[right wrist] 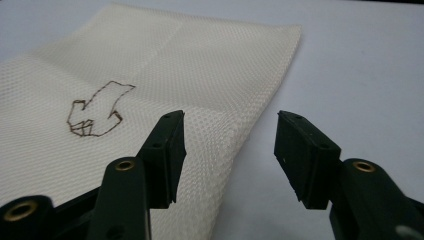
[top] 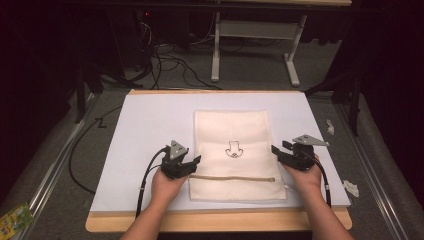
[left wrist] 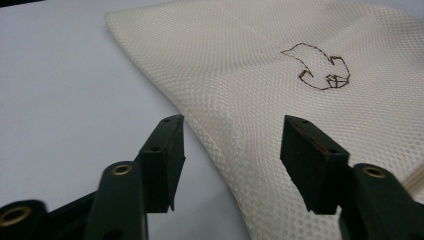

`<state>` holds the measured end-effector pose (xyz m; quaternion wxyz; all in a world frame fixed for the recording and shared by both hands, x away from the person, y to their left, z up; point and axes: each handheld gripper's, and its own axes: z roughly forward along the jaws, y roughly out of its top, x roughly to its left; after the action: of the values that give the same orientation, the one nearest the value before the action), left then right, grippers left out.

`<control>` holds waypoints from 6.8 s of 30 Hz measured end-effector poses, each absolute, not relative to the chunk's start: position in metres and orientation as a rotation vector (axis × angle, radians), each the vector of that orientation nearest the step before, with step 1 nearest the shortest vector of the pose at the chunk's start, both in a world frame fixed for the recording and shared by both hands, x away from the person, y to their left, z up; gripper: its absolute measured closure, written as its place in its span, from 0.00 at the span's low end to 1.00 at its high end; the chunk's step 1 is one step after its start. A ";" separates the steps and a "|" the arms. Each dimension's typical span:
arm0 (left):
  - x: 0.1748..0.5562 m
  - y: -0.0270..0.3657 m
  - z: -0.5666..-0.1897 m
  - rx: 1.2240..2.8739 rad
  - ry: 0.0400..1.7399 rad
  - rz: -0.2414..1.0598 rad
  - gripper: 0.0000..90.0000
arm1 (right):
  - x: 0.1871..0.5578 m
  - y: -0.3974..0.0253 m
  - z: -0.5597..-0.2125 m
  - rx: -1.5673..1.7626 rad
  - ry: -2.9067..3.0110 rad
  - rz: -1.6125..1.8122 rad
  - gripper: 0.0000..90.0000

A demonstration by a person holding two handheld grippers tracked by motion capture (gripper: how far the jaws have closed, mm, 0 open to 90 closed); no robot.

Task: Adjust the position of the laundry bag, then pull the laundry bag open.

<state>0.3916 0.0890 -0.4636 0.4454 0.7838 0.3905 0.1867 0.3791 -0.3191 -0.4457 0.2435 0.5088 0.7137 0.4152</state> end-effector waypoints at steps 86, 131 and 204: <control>0.334 -0.079 -0.462 1.973 0.592 0.105 0.69 | 0.301 -0.310 -0.441 1.220 2.129 1.169 0.95; 0.363 -0.074 -0.478 1.741 0.778 -0.317 0.98 | 0.302 -0.306 -0.437 1.223 2.121 1.231 0.96; 0.363 -0.059 -0.485 1.681 0.826 -0.305 0.98 | 0.303 -0.299 -0.433 1.238 2.092 1.288 0.97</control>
<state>0.3628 -0.0587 -0.4851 0.5825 0.7200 0.3538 -0.1308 0.3031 -0.2994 -0.4332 0.1939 0.4413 0.7460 0.4594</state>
